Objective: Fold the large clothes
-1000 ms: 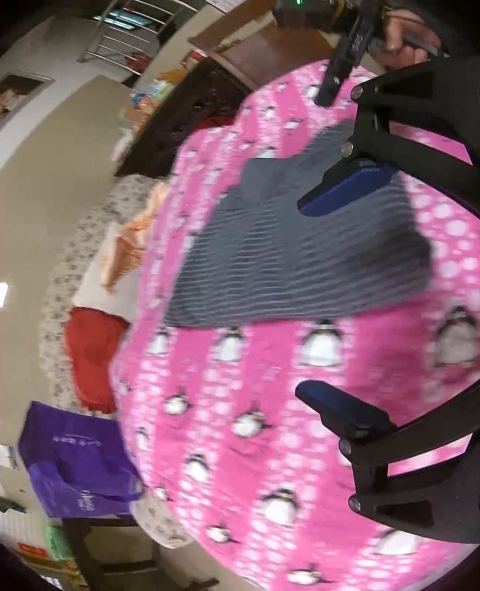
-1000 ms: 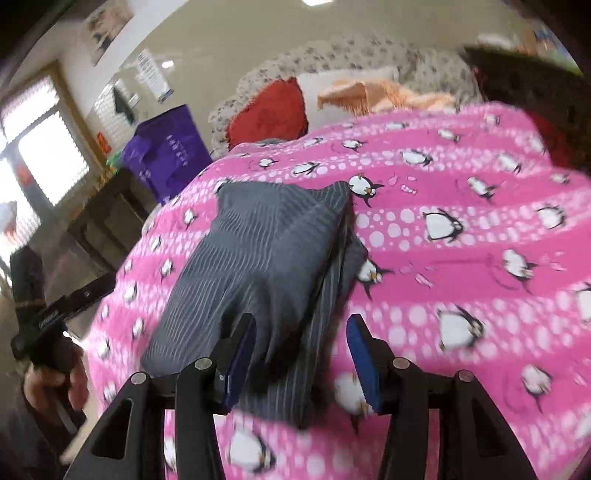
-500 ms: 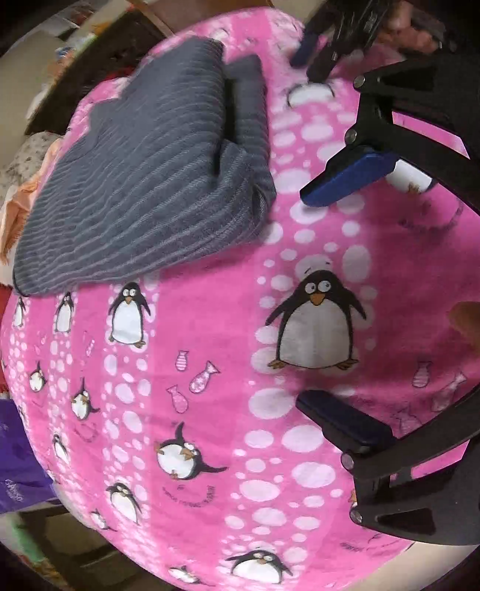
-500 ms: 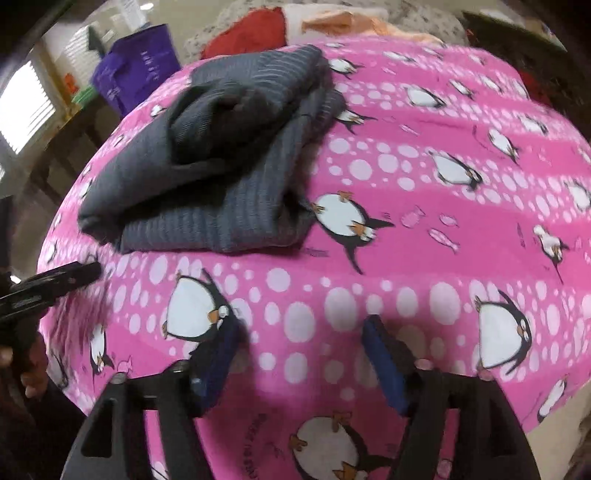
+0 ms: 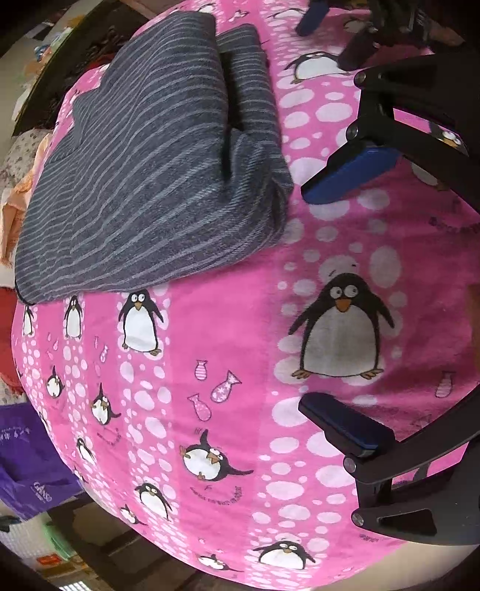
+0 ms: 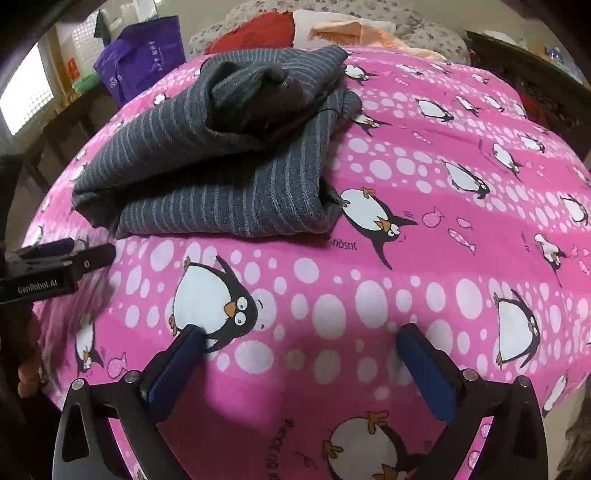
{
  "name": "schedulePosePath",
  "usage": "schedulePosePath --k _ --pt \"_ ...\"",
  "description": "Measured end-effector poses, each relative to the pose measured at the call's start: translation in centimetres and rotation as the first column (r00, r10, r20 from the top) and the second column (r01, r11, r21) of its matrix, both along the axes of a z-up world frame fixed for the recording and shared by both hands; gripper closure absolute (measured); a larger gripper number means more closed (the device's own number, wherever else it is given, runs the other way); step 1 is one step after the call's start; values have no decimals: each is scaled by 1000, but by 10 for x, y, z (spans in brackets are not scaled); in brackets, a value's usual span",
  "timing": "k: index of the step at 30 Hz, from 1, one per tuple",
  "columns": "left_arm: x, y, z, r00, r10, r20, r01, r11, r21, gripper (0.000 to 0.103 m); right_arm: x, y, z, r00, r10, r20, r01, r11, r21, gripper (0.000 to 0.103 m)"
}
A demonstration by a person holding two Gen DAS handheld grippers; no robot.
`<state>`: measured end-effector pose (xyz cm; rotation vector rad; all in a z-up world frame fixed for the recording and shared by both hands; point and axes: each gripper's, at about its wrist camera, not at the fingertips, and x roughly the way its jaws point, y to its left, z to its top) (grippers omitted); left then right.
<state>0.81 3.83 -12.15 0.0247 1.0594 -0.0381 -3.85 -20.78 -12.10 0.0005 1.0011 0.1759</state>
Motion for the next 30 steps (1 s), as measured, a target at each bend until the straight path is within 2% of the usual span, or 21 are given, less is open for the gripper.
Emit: schedulePosePath --k 5,8,11,14,18,23,30 --pt "2 3 4 1000 11 -28 -11 1000 -10 0 9 3 3 997 13 -77 -14 1000 -15 0" --pt "-6 4 26 999 7 -37 -8 999 -44 1 13 1 17 993 18 -120 -17 1000 7 5" --pt "-8 0 69 1000 9 27 -7 998 -59 0 11 -10 58 998 1 -57 3 997 78 5" --pt "-4 -11 117 996 18 86 -12 998 -69 1 9 -18 105 997 -60 40 57 996 68 5" --pt "-9 -27 152 990 1 140 10 997 -77 1 -1 -21 151 988 -85 130 76 994 75 5" --pt "-16 -41 160 990 -21 142 33 996 -81 1 -15 -15 170 978 -65 198 62 998 22 5" --pt "-19 -42 154 992 -14 126 22 998 -67 1 -18 -17 163 981 -68 181 61 997 43 5"
